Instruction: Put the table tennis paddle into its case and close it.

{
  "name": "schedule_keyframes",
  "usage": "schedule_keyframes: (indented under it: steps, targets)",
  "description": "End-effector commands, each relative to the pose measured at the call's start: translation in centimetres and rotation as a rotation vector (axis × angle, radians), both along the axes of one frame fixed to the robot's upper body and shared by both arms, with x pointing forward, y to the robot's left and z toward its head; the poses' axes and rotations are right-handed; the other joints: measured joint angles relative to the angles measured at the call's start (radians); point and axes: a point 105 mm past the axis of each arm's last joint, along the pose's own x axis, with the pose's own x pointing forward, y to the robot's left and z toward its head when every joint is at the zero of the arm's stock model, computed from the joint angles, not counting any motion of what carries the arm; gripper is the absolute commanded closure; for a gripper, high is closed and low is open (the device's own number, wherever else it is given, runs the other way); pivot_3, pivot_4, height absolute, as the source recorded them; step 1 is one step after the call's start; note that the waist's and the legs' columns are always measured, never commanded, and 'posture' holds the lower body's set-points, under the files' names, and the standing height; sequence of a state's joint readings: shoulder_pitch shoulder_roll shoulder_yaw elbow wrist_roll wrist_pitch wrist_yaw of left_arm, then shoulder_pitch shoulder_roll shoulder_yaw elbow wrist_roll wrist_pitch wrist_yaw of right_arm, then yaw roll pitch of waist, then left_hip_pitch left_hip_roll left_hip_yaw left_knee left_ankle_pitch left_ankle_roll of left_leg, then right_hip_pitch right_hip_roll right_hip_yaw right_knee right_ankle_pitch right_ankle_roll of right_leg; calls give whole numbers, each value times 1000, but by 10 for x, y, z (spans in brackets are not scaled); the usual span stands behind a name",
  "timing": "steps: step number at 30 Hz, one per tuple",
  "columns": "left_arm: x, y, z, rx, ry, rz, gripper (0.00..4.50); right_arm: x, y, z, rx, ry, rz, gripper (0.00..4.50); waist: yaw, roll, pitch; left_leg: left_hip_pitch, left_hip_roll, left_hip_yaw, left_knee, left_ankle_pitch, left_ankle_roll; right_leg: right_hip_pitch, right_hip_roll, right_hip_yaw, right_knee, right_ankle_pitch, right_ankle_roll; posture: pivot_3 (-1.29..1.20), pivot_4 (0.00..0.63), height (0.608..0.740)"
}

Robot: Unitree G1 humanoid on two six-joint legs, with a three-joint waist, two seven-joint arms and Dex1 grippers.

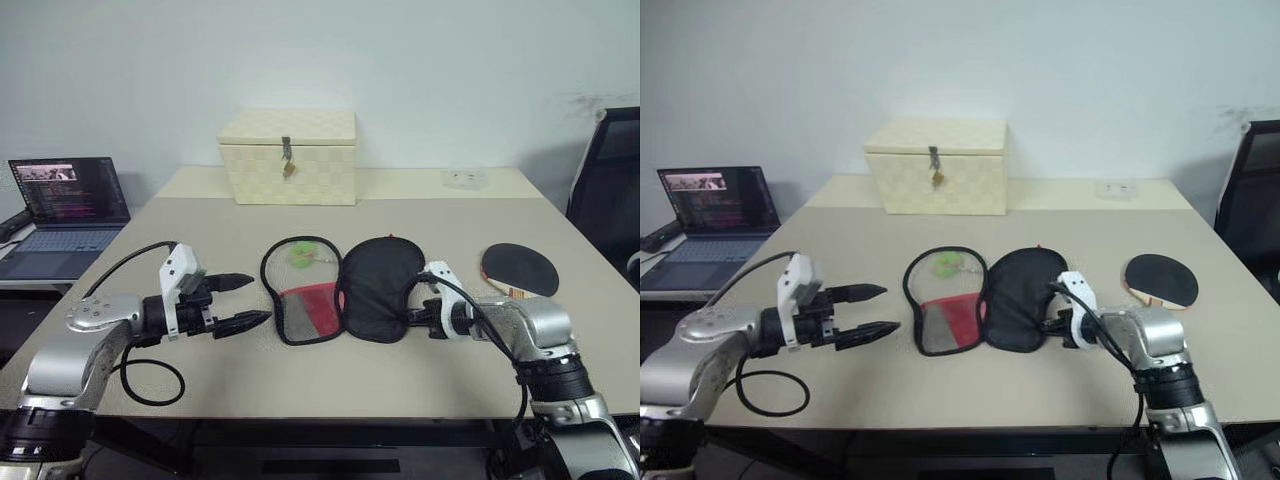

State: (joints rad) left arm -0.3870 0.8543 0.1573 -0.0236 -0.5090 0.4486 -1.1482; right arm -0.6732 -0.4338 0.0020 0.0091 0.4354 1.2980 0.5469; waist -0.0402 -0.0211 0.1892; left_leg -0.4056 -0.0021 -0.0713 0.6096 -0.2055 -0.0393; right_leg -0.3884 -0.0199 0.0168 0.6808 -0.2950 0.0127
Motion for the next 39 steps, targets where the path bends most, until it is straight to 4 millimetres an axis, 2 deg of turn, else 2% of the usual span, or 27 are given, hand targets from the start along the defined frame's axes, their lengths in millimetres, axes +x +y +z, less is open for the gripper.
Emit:
schedule_keyframes:
  steps: [1, 9, 16, 19, 24, 26, 30, 31, 35, 39]
  targets:
    - [2, 0, 9, 17, -39, -22, 0, -3, -11, 13, 0, -43, 0, 4484, 1, 0, 0, 0, 0, 0, 0, 0, 0, 0, 0, 0, 0, 0, 0, 0, 150, 740]
    - [4, -4, 6, 20, -32, -46, 0, -4, -32, 13, -73, -47, -4, 4484, 2, 0, 0, -1, -1, 0, 0, 0, 0, 0, 0, -1, 0, 0, 0, 0, 150, 740]
    - [5, -8, 5, 17, -32, -60, 0, -1, -34, 13, -85, -43, -26, 4484, 3, 0, 0, -1, -1, 0, 0, 0, 0, 0, 0, -1, 0, 0, 0, 0, 150, 740]
    - [5, -8, 5, 16, -33, -63, 0, -2, -34, 12, -78, -41, -30, 3885, 3, 0, 0, -1, -1, 0, 1, 0, 0, 0, 0, -1, 0, 0, 0, 0, 150, 740]
    - [4, -12, 6, 11, -35, -74, 0, -1, -38, 15, -111, -90, -33, 2262, 3, 0, 0, -1, -1, 0, 1, 0, 0, 0, 0, -1, 0, 0, 0, 0, 150, 740]
    - [2, -15, 5, 7, -36, -84, 0, 4, -46, 23, -168, -186, -43, 1634, 5, 0, 0, -1, -1, -1, 1, 0, 0, 0, 0, -1, 0, 0, 0, 0, 150, 740]
    - [-1, -21, 3, 0, -33, -102, 0, 10, -65, 36, -192, -263, -123, 225, 5, 0, 0, -2, -1, 0, 1, 0, 0, 0, 0, -1, 0, 0, 0, 0, 150, 740]
    - [-1, -23, 3, -2, -33, -106, 0, 11, -71, 40, -194, -276, -150, 23, 5, 0, 0, -2, -1, 0, 1, 0, 0, 0, 0, -1, 0, 0, 0, 0, 150, 740]
    - [0, -27, 4, -7, -41, -122, 0, 27, -110, 57, -185, -326, -406, 23, 6, 0, 0, -2, -1, -1, 1, 0, 0, 0, 0, -1, 0, 0, 0, 0, 150, 740]
    - [7, -35, 9, -7, -62, -153, 0, 33, -151, 53, -198, -306, -698, 23, 8, 0, 0, -2, -2, -1, 2, 0, 0, 0, 0, -1, 0, 0, 0, 0, 150, 740]
